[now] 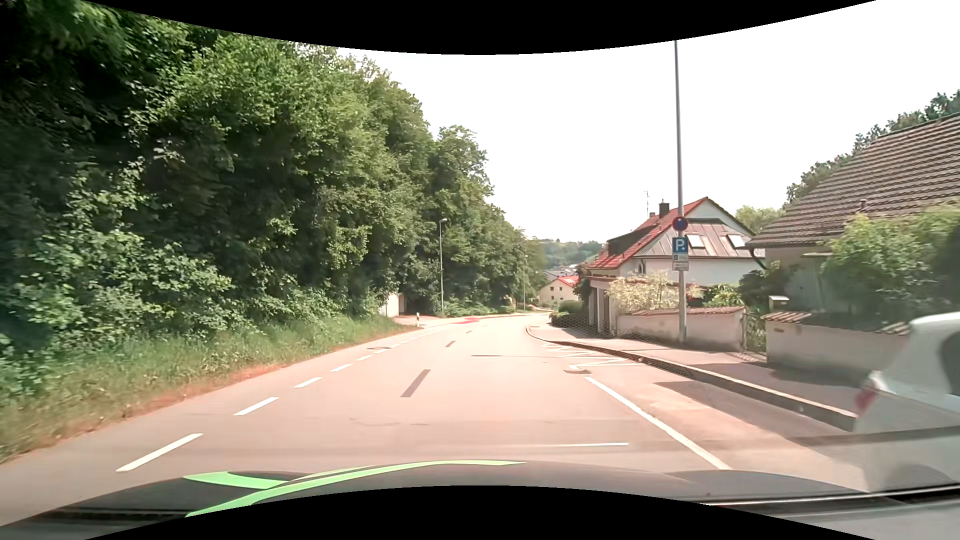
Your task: Follow the waypoints while adhering to traffic rules and regulations
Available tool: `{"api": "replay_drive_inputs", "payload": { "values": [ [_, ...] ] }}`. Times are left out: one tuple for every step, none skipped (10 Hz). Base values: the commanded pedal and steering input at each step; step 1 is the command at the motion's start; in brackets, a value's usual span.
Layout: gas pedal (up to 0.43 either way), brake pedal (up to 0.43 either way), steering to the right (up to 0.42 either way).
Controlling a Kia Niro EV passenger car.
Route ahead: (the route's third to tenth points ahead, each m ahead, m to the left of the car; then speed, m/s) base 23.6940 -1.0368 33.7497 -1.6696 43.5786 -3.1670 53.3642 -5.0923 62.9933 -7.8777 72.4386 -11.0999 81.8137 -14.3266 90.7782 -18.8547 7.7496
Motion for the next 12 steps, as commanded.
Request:
{"api": "replay_drive_inputs", "payload": {
  "values": [
    [0.0,0.079,0.003],
    [0.0,0.073,0.003],
    [0.0,0.067,0.004],
    [0.0,0.061,0.005],
    [0.0,0.061,0.007],
    [0.0,0.055,0.009],
    [0.0,0.049,0.009],
    [0.0,0.055,0.009],
    [0.0,0.061,0.009],
    [0.0,0.061,0.009],
    [0.0,0.061,0.009],
    [0.0,0.061,0.009]
  ]
}}
